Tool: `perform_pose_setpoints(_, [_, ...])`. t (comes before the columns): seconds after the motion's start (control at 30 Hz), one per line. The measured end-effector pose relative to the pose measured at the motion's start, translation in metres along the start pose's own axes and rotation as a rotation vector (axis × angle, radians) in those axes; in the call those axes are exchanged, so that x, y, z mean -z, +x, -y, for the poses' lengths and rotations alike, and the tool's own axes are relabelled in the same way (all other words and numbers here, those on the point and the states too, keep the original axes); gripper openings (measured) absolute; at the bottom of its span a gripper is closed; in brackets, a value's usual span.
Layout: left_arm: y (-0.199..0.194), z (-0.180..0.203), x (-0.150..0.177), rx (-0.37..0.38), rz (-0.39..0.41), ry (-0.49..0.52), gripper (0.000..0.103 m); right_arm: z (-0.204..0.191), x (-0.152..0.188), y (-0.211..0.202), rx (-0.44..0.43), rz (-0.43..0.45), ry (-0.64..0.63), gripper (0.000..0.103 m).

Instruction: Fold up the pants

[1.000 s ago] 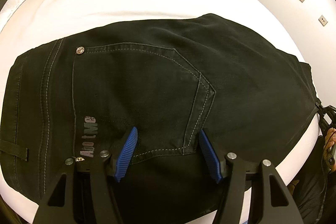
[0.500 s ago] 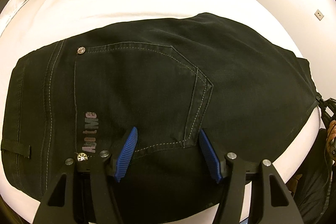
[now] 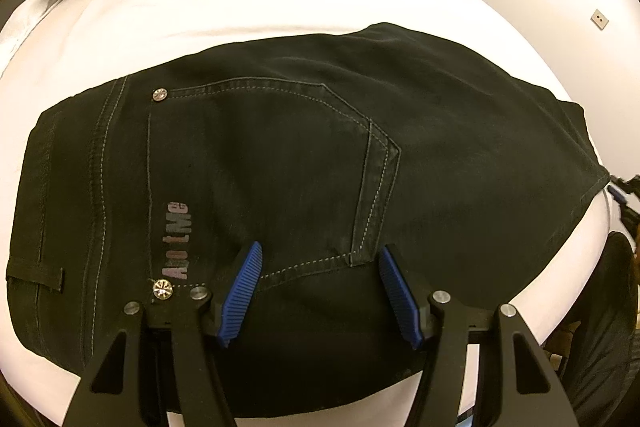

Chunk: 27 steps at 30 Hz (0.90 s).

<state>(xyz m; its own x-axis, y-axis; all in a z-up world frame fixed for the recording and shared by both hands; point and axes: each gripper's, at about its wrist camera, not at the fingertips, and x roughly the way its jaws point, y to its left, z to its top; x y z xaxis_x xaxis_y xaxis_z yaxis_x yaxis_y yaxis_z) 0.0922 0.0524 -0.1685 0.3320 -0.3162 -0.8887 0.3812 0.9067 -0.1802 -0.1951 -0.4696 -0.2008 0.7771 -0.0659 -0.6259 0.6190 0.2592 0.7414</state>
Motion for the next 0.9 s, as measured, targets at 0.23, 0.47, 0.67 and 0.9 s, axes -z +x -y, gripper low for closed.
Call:
perform_pose_setpoints(0.23, [-0.001, -0.004, 0.0, 0.011, 0.015, -0.019, 0.063, -0.078, 0.1, 0.02, -0.277, -0.361, -0.157, 0.051])
perform_pose_setpoints(0.47, [-0.007, -0.014, 0.001, 0.036, 0.024, -0.036, 0.063, -0.101, 0.2, 0.079, -0.357, -0.669, -0.111, 0.041])
perform_pose_setpoints(0.67, [-0.01, -0.019, 0.003, 0.033, 0.031, -0.042, 0.063, -0.087, 0.218, 0.092, -0.332, -0.705, -0.061, 0.038])
perform_pose_setpoints(0.9, [-0.011, -0.018, 0.002, 0.026, 0.03, -0.043, 0.063, -0.084, 0.219, 0.098, -0.324, -0.699, -0.036, 0.038])
